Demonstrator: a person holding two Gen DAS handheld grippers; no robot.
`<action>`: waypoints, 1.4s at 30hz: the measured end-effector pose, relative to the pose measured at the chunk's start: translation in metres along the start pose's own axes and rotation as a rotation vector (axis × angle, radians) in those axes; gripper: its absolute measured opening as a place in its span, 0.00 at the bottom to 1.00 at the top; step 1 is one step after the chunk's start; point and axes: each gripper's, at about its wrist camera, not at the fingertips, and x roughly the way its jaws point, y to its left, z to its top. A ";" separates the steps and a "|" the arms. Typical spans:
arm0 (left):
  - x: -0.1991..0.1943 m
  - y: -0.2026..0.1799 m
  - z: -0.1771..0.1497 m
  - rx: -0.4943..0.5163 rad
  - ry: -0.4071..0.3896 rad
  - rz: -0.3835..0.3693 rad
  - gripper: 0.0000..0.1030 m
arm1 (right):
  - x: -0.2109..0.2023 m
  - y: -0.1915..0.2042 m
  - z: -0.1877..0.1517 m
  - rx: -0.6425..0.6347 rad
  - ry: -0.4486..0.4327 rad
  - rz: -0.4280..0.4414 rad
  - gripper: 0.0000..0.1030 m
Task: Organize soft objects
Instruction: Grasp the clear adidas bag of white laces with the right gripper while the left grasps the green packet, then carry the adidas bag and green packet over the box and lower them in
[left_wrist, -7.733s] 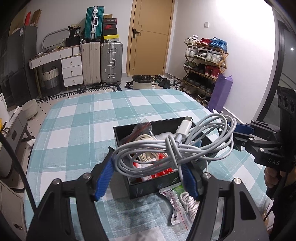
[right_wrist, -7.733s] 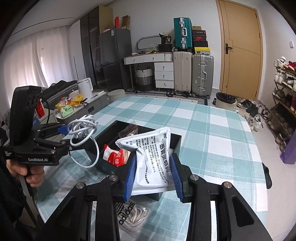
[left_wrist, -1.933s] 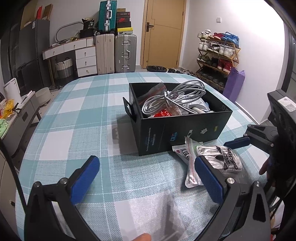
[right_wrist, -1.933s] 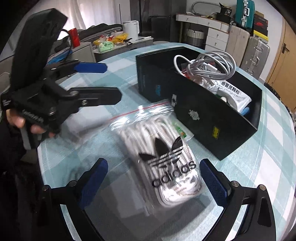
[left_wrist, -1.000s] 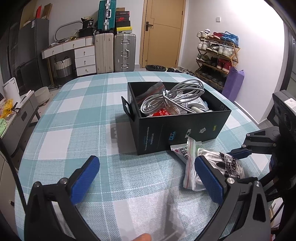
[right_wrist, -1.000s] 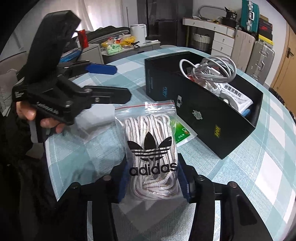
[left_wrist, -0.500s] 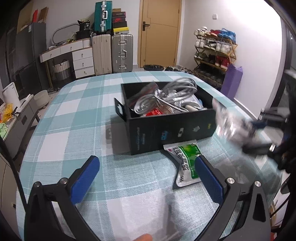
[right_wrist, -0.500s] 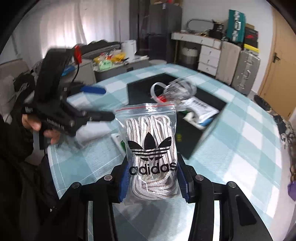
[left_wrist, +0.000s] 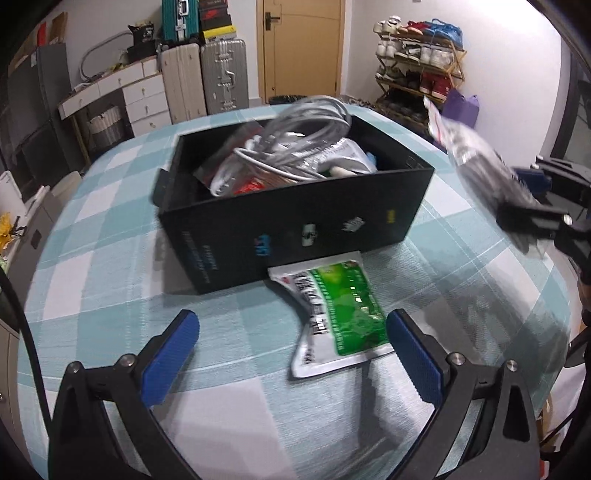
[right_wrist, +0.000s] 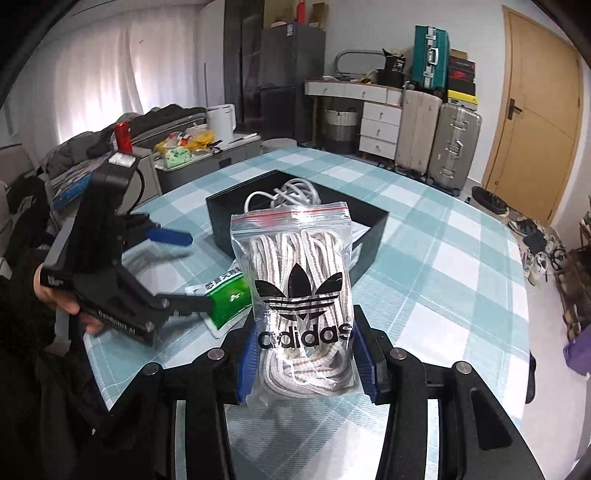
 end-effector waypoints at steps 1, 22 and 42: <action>0.003 -0.003 0.001 0.003 0.010 -0.005 0.97 | 0.000 -0.001 0.001 0.006 -0.007 -0.010 0.44; 0.010 -0.036 0.012 0.049 0.034 -0.040 0.45 | 0.004 -0.012 0.016 0.115 -0.077 -0.100 0.44; -0.047 -0.013 0.010 0.005 -0.106 -0.100 0.40 | 0.004 -0.022 0.020 0.219 -0.110 -0.110 0.44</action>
